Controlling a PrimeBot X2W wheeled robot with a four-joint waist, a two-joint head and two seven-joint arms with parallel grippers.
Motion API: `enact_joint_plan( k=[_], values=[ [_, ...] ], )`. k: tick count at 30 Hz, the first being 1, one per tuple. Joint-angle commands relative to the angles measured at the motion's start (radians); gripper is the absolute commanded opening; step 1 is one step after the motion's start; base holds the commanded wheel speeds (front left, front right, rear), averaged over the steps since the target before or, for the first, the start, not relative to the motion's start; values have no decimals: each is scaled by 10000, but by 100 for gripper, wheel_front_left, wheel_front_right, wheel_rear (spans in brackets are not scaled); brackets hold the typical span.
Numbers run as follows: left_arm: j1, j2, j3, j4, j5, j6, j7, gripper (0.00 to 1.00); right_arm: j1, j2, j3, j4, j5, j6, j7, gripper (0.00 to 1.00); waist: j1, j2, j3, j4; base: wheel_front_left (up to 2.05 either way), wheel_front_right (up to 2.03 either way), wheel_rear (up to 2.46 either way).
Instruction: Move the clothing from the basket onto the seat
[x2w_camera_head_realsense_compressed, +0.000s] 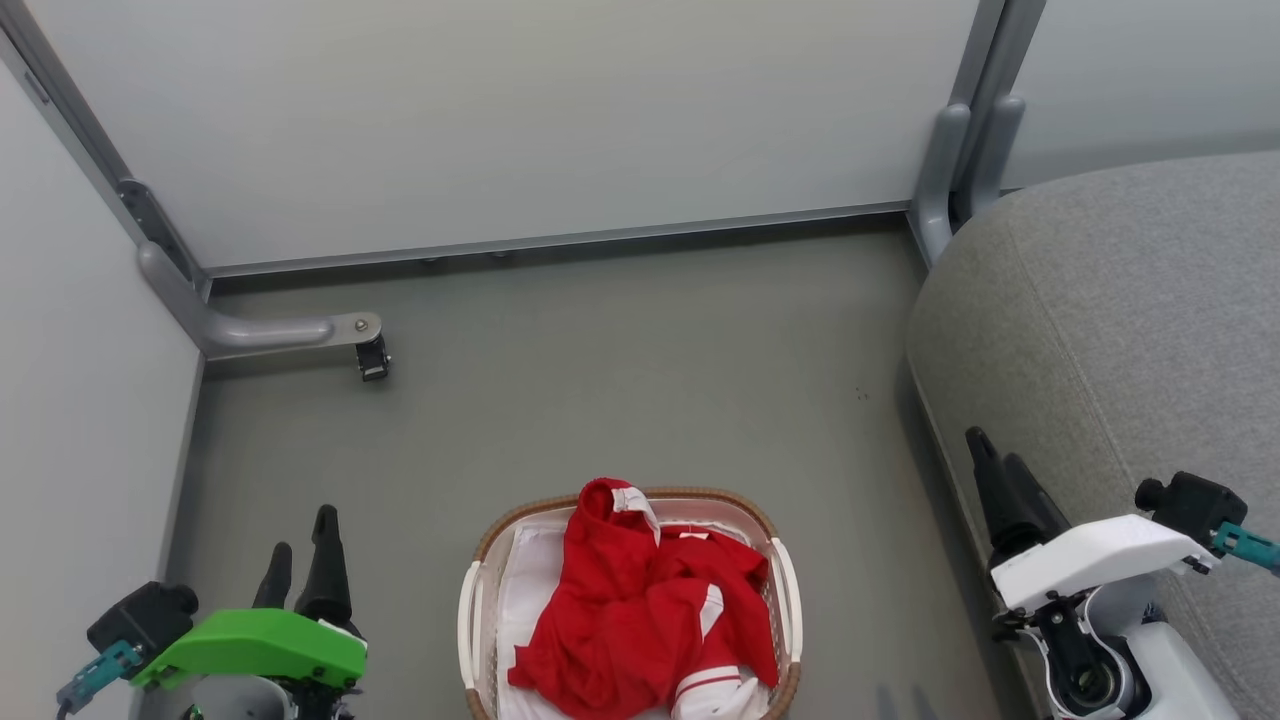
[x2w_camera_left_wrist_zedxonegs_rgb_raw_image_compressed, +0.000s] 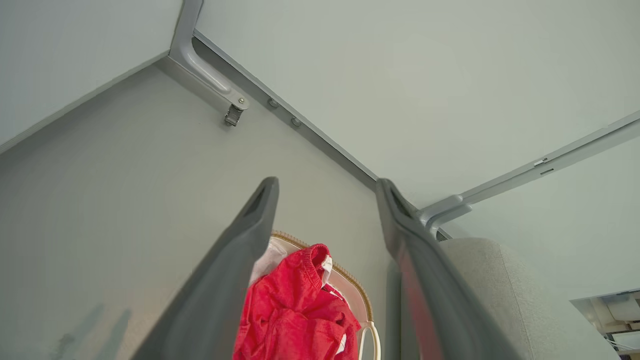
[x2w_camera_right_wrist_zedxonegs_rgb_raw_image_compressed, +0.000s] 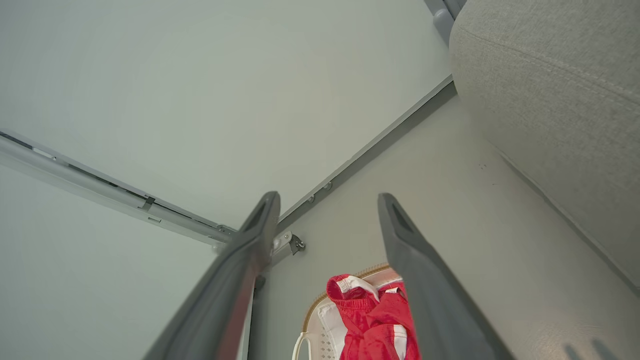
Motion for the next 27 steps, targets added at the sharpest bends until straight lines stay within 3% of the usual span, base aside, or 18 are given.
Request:
enact_joint_plan(
  k=[1, 17, 27],
  values=[
    [-280, 158, -86, -73, 433, 115, -113, 100, -356, -148, 119, -38, -404, 4, -129, 100, 0, 0, 5, 6, 0, 0, 0],
    [-161, 427, -769, 73, 2407, 670, -624, 100, -512, -325, 650, 384, -2528, 4, -648, 100, 0, 0, 73, 38, 0, 0, 0],
    [31, 434, -903, 148, 3379, 929, -905, 100, -304, -258, 434, 587, -3640, 4, -924, 100, 0, 0, 100, 43, 0, 0, 0]
  ],
)
